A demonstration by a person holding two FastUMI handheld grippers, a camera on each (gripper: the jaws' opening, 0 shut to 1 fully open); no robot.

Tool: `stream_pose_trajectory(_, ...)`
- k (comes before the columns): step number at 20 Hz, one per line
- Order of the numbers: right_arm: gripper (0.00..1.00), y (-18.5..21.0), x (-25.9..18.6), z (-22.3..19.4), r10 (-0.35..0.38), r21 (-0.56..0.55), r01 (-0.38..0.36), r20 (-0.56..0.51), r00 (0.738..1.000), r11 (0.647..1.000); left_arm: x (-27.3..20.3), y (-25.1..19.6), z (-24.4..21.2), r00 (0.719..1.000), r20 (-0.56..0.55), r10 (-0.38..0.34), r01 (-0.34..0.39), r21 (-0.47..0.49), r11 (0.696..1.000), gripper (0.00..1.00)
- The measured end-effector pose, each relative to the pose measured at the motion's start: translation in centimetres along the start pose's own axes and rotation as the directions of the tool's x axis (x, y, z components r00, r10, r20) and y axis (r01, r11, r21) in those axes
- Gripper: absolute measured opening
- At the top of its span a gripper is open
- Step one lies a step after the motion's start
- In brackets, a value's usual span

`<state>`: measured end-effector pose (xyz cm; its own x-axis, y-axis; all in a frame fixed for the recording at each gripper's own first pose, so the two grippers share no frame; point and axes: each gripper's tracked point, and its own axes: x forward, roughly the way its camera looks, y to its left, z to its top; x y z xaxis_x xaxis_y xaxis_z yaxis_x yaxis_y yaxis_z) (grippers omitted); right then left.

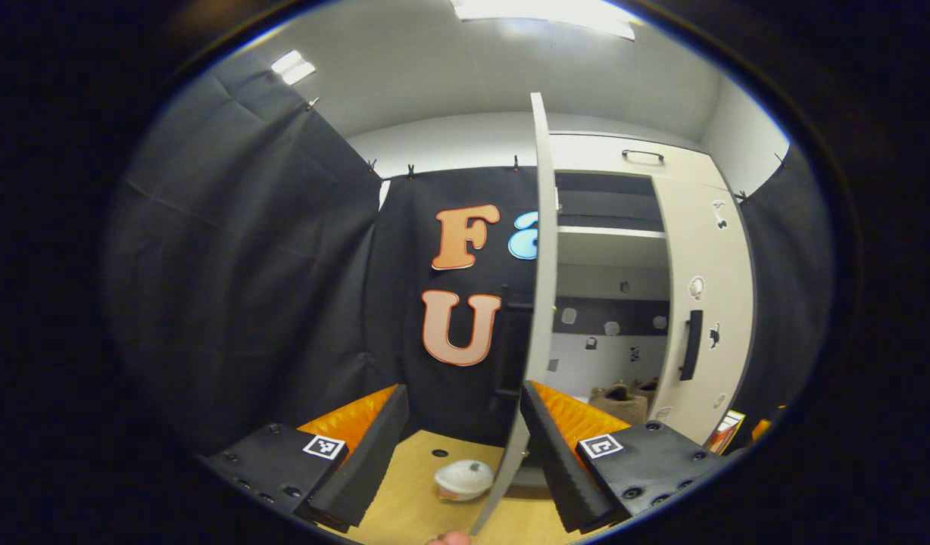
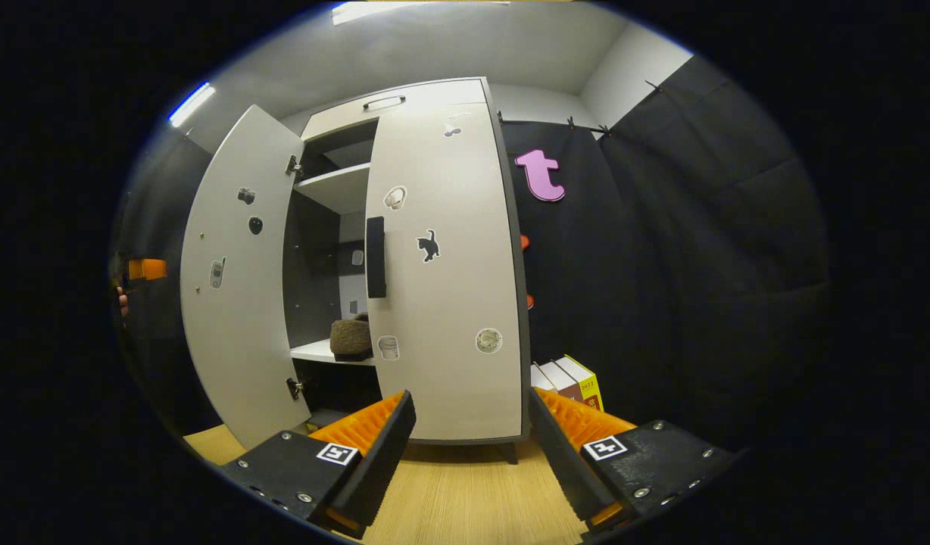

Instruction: Grab one shoe with the right hand and put it into the shoe cabinet, grab the other shoe with the left hand and put it into the shoe cabinet; then close the right door with the right hand and the left door with the left hand.

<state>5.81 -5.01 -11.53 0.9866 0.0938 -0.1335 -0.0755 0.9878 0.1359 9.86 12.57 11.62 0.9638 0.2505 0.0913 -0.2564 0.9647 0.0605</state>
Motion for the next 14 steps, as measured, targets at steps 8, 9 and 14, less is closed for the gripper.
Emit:
stream_pose_trajectory(8,0.92,-0.6,-0.5,1.0,-0.028,-0.048,0.028,0.016,0.999,0.998,6.6,1.9,-3.1,0.998,-0.059,0.024,-0.023,0.007,1.0,0.96)
stream_pose_trajectory(9,0.93,-0.6,-0.6,1.1,-0.028,-0.049,0.029,0.016,0.999,0.998,6.9,2.0,-3.4,0.997,-0.068,0.026,-0.026,0.001,1.0,0.99)
stream_pose_trajectory(14,0.93,-0.9,-0.6,0.8,-0.042,-0.051,0.043,0.004,0.999,0.998,7.0,1.9,-4.3,0.996,-0.084,-0.006,0.006,0.001,1.0,0.96)
